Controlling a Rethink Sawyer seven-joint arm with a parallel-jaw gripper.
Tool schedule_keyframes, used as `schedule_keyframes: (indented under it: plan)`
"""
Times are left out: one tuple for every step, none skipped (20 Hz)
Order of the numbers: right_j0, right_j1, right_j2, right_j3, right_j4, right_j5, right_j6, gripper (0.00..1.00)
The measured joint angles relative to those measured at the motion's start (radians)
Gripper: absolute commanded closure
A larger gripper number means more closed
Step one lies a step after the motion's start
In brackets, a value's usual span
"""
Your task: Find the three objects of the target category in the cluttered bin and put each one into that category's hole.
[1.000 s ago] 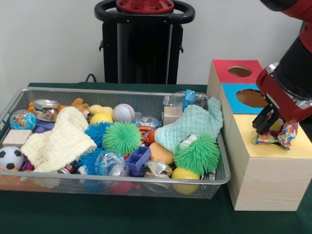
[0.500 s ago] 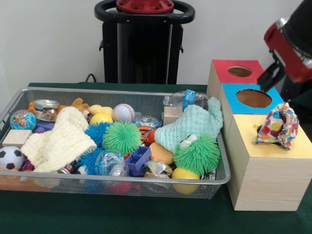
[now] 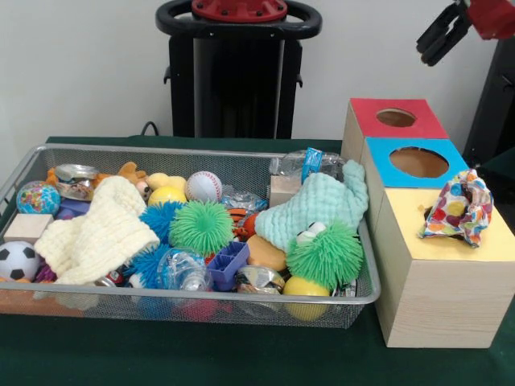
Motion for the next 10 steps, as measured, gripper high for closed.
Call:
schedule_keyframes:
  plan:
    - [0.001,-0.003,0.000,-0.003,0.000,-0.002,0.000,1.00]
    - [0.002,-0.005,0.000,-0.006,0.000,-0.007,0.000,1.00]
    - [0.004,-0.006,0.000,-0.008,0.000,-0.013,0.000,1.00]
    - [0.008,-0.007,0.000,-0.009,0.000,-0.024,0.000,1.00]
    - [0.011,-0.006,0.001,-0.009,-0.001,-0.034,0.000,1.00]
    - [0.015,-0.005,0.002,-0.009,0.000,-0.046,0.000,1.00]
    - [0.019,-0.002,0.002,-0.009,-0.001,-0.060,0.000,1.00]
    - [0.023,0.001,0.003,-0.009,0.000,-0.074,0.000,1.00]
    - [0.028,0.005,0.004,-0.009,0.000,-0.090,0.000,1.00]
    - [0.031,0.007,0.004,-0.009,0.000,-0.099,0.000,1.00]
